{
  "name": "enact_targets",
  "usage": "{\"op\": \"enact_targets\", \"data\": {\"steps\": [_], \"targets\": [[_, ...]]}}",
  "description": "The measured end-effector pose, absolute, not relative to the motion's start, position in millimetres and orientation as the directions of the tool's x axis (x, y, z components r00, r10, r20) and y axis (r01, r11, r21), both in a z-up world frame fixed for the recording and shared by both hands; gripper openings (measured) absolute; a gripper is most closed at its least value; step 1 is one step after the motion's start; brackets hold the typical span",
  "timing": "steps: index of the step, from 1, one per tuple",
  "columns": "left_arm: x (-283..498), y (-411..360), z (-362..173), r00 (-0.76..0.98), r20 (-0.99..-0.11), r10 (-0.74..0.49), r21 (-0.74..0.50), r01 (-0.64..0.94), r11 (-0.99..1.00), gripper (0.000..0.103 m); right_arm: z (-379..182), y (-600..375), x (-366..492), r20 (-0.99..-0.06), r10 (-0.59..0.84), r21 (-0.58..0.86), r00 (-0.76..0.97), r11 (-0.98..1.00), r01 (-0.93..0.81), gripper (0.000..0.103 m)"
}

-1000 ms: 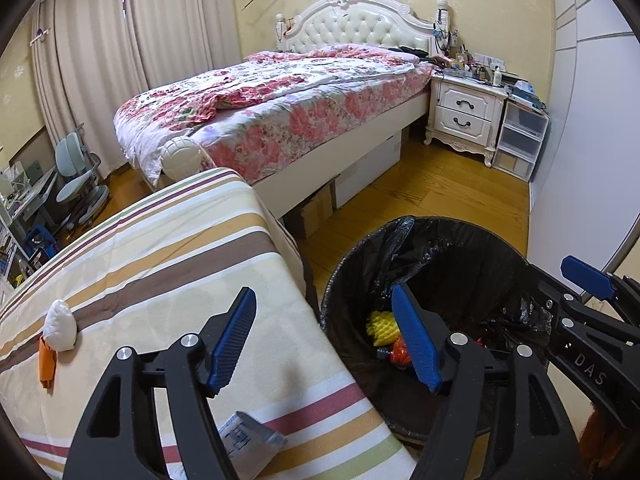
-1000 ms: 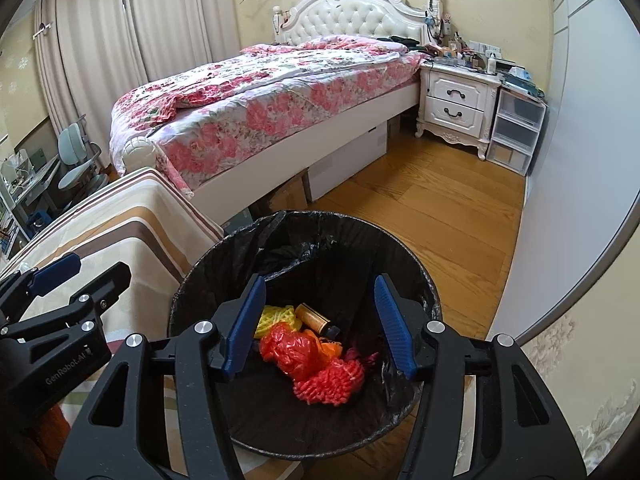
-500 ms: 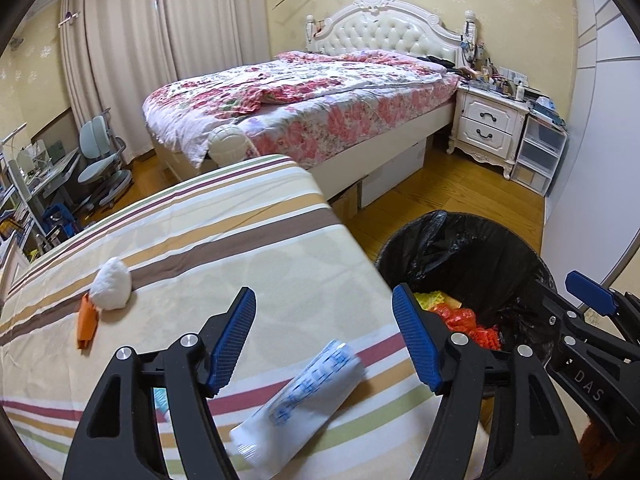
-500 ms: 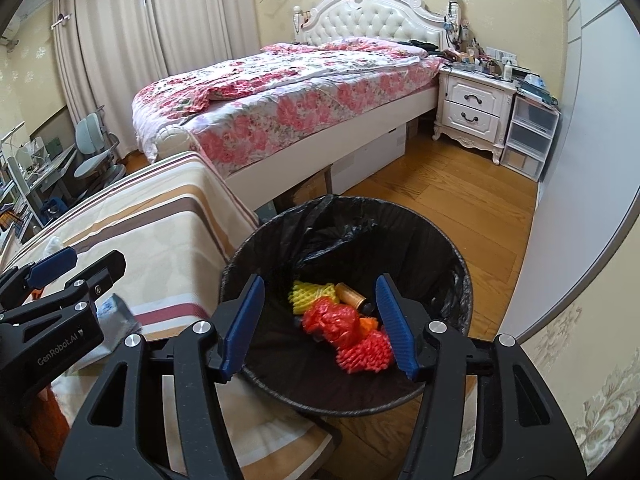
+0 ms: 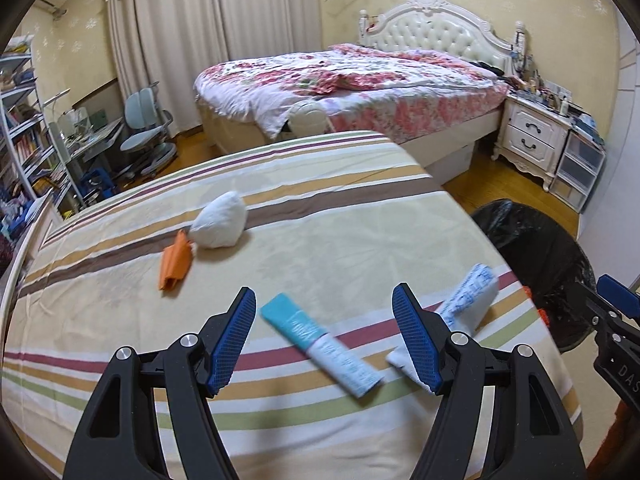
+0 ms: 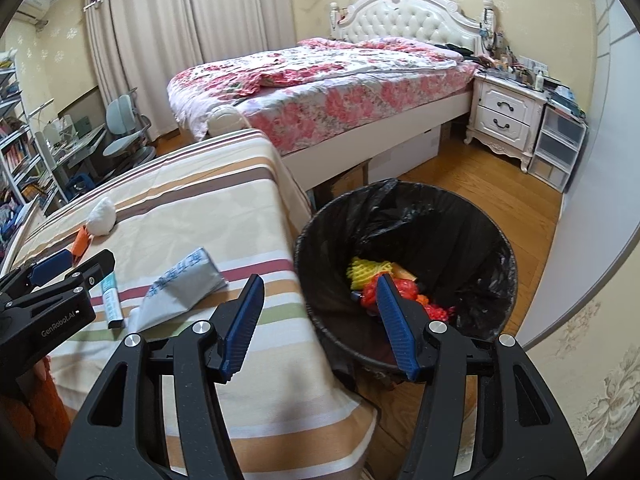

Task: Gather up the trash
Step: 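Move both tools back to the bed, left tool toward the teal toothpaste tube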

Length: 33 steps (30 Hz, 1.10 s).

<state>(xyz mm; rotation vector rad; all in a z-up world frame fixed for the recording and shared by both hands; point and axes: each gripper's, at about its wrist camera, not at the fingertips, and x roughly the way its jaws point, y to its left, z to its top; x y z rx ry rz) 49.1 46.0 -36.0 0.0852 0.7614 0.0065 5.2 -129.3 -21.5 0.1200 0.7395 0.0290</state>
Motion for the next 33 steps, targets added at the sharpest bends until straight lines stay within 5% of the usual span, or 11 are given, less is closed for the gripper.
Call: {"op": "enact_targets", "data": {"steps": [26, 33], "targets": [[39, 94, -69, 0.617, -0.787, 0.021, 0.022, -0.006, 1.000, 0.069, -36, -108, 8, -0.687, 0.117, 0.145, 0.717, 0.989, -0.023, 0.057], [43, 89, -67, 0.623, -0.782, 0.005, 0.026, 0.025, 0.999, 0.056, -37, -104, 7, -0.689, 0.126, 0.148, 0.713, 0.988, -0.032, 0.057]]}}
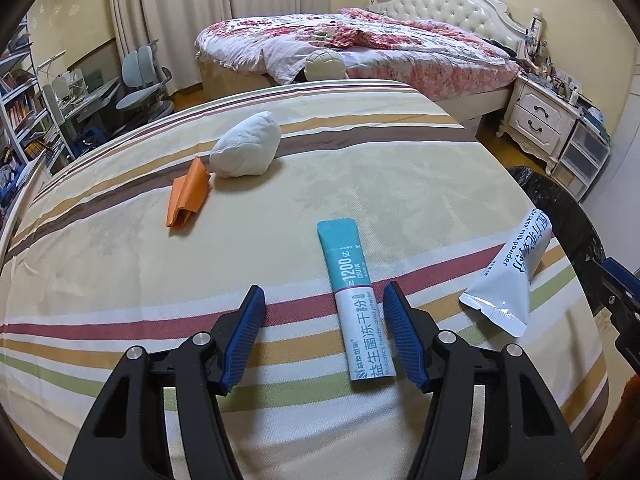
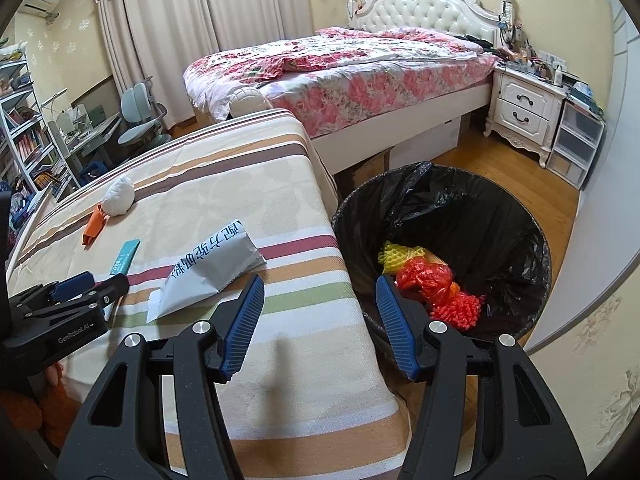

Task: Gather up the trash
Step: 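Move both tools back to the bed, left tool toward the teal toothpaste tube, then grasp the teal toothpaste tube with the left tool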

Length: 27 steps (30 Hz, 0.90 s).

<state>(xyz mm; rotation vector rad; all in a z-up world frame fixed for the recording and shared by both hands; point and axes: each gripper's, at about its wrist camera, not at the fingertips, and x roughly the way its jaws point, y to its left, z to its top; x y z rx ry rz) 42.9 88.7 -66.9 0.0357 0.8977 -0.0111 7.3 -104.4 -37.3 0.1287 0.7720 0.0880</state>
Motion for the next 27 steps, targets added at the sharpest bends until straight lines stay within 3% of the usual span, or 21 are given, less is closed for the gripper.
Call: {"op": "enact_targets", "data": {"steps": [4, 6, 27], "targets": [[43, 85, -66, 0.636, -0.772, -0.007, 0.036, 0.054, 0.998, 0.037, -36, -99, 7, -0.689, 0.132, 0.142, 0.713, 0.989, -0.046, 0.057], [41, 84, -66, 0.644, -0.765, -0.004, 0.051, 0.067, 0.996, 0.020, -36, -96, 7, -0.690, 0.135, 0.137, 0.711, 0.989, -0.054, 0.057], [33, 157, -60, 0.663, -0.745, 0.080, 0.062, -0.050, 0.997, 0.018, -41, -51, 58, -0.736, 0.122, 0.070, 0.665, 0.992, -0.105, 0.057]]}}
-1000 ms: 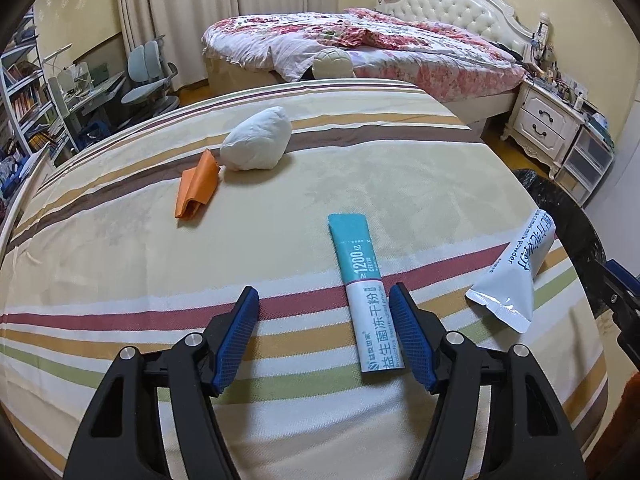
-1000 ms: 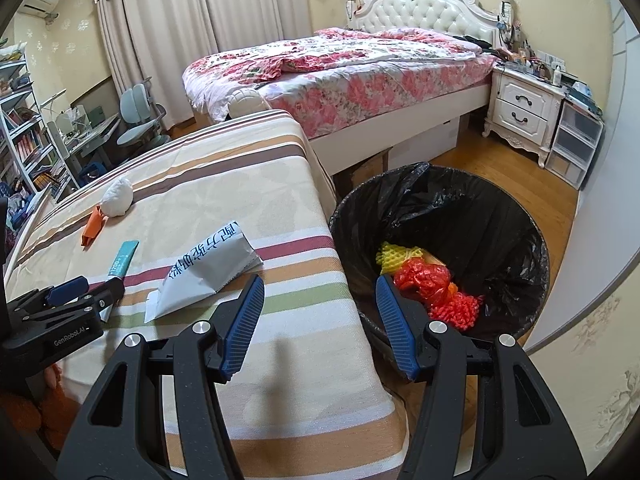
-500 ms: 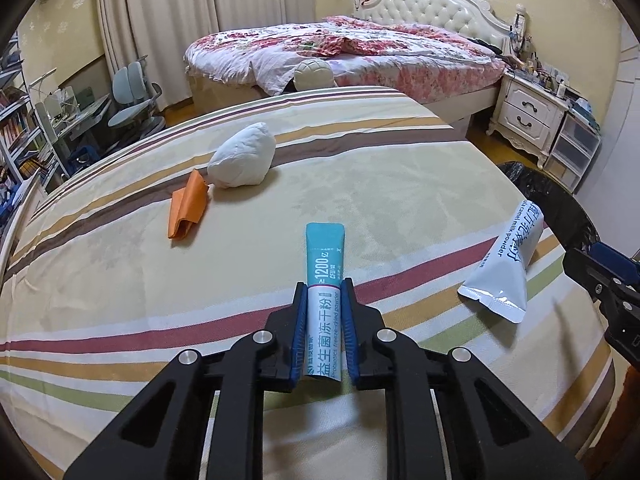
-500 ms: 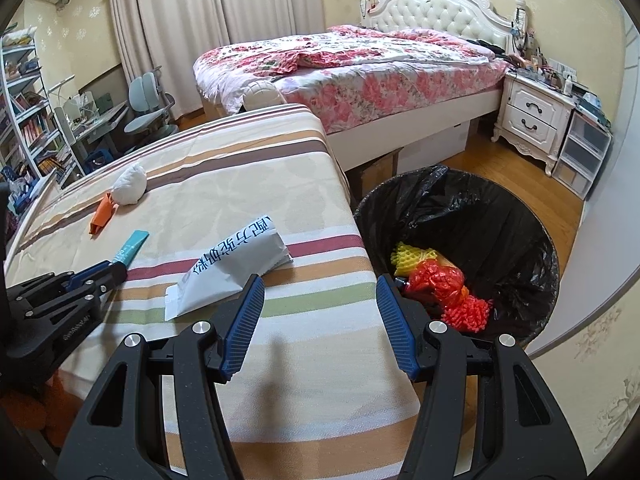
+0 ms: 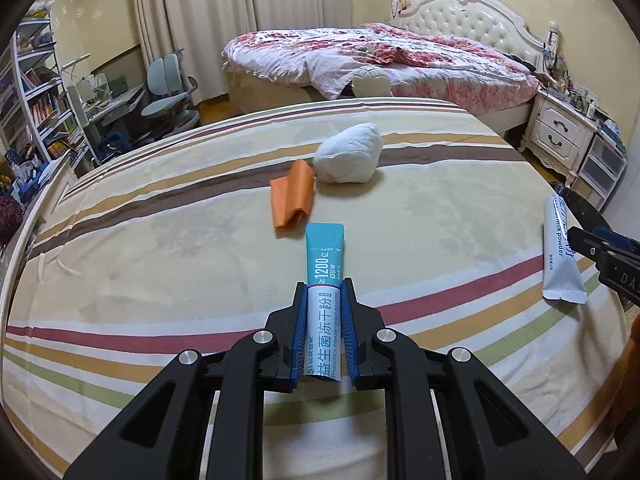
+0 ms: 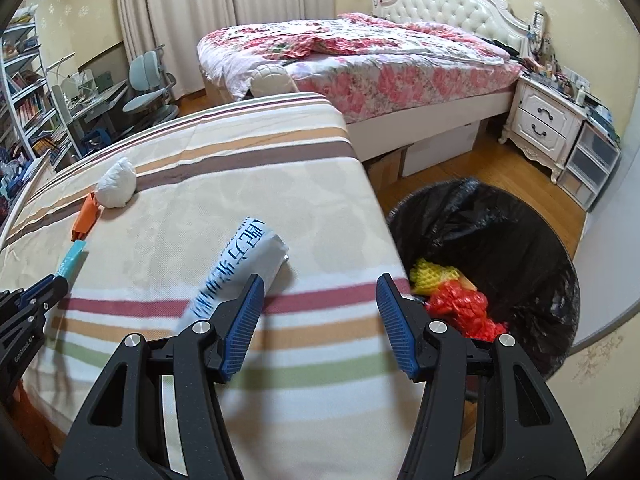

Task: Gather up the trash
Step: 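Grasp the teal toothpaste tube with the left tool, then grasp the white milk-powder sachet with the right tool while the left tool holds the tube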

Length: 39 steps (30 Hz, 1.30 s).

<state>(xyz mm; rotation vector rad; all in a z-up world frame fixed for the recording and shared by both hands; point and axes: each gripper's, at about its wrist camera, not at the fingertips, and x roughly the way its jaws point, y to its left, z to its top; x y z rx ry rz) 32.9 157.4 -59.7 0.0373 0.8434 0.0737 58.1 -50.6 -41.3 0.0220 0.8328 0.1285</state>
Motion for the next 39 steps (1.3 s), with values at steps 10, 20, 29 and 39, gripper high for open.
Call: {"op": "enact_targets", "data": {"steps": [10, 20, 29, 39], "targets": [[31, 191, -59, 0.658, -0.745, 0.110, 0.041, -0.120, 0.992, 0.018, -29, -17, 64, -0.712, 0.153, 0.060, 0.686, 0.986, -0.158, 0.057], [31, 202, -60, 0.660, -0.744, 0.104, 0.015, -0.138, 0.990, 0.018, -29, 7, 58, -0.728, 0.194, 0.045, 0.657, 0.970, -0.237, 0.057], [29, 205, -60, 0.662, -0.742, 0.105, 0.012, -0.144, 0.990, 0.018, -42, 13, 60, -0.770, 0.196, 0.043, 0.607, 0.965, -0.258, 0.036], [26, 204, -57, 0.673, -0.732, 0.107, 0.007, -0.150, 0.989, 0.018, -40, 8, 49, -0.750, 0.209, 0.056, 0.628, 0.965, -0.256, 0.028]]}}
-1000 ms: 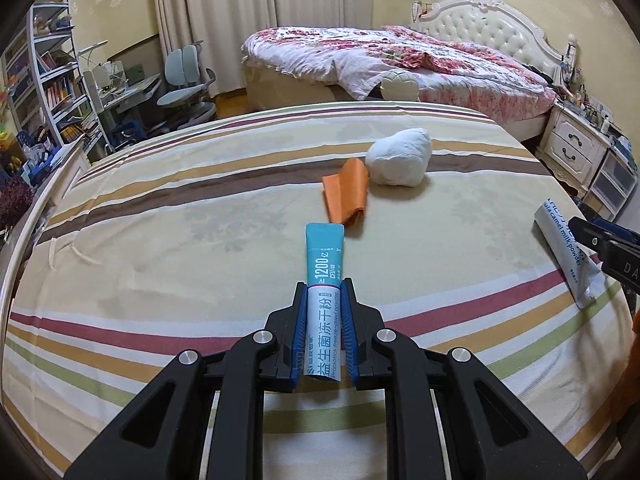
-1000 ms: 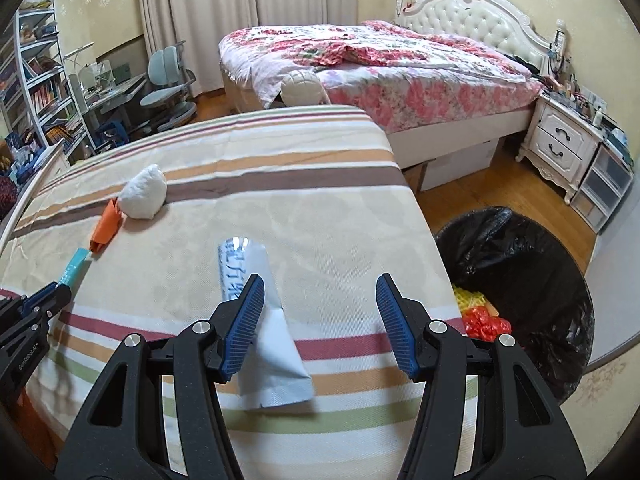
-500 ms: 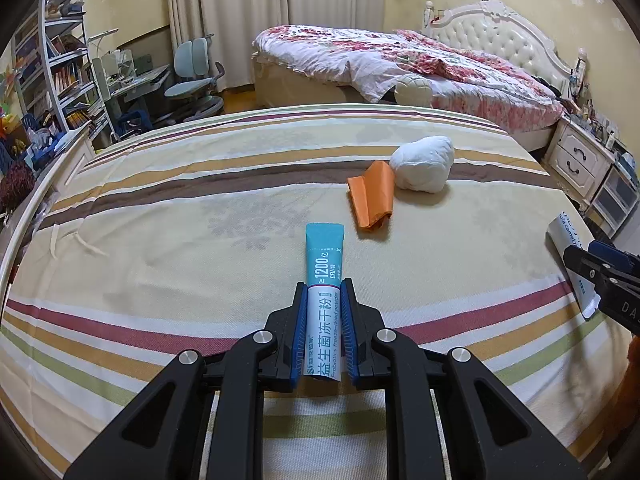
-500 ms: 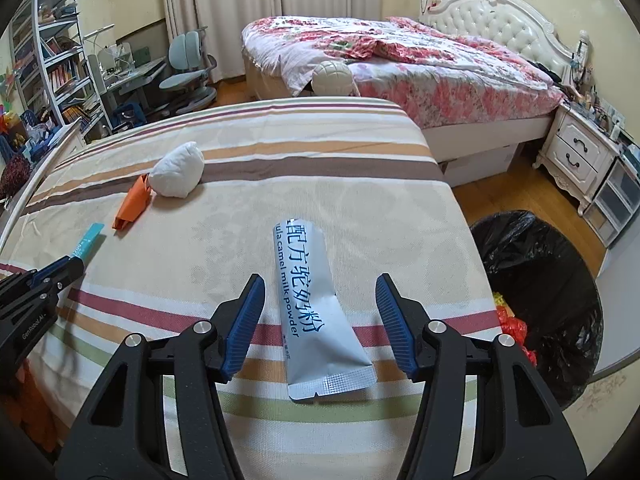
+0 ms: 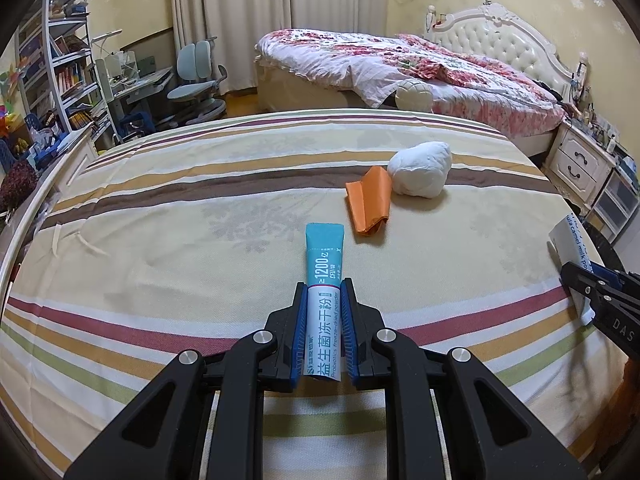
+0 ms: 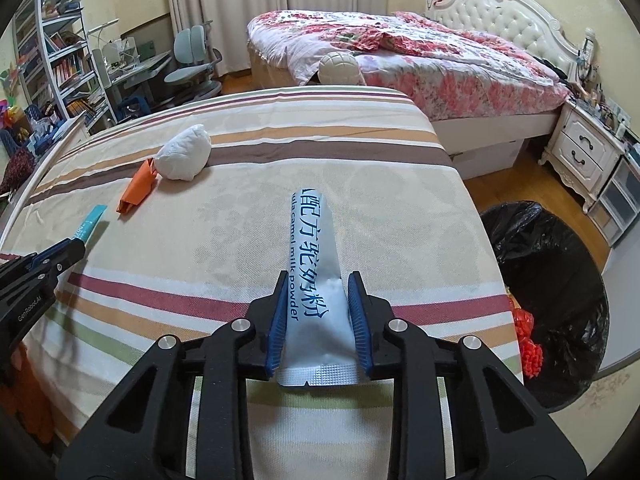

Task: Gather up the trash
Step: 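Grasp the white milk-powder sachet with the right tool while the left tool holds the tube, then carry the tube and sachet toward the black bin with both tools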

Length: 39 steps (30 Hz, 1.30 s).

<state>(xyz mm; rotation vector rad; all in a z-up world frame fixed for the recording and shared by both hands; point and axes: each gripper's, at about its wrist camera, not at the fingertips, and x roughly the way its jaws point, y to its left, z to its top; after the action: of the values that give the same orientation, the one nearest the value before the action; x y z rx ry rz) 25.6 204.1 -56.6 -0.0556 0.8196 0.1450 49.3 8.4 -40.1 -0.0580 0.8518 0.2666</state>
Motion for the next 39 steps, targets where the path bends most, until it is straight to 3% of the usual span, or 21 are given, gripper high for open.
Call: {"op": "enact_targets", "data": {"steps": [13, 39], "targets": [[25, 156, -38, 0.726, -0.687, 0.026, -0.020, -0.056, 0.998, 0.018, -19, -31, 30, -0.693, 0.193, 0.084, 0.695, 0.979, -0.188, 0.028], [71, -21, -17, 0.760, -0.625, -0.179, 0.015, 0.240, 0.971, 0.018, -6, -173, 34, -0.624, -0.039, 0.049, 0.781, 0.995, 0.088, 0.028]]}}
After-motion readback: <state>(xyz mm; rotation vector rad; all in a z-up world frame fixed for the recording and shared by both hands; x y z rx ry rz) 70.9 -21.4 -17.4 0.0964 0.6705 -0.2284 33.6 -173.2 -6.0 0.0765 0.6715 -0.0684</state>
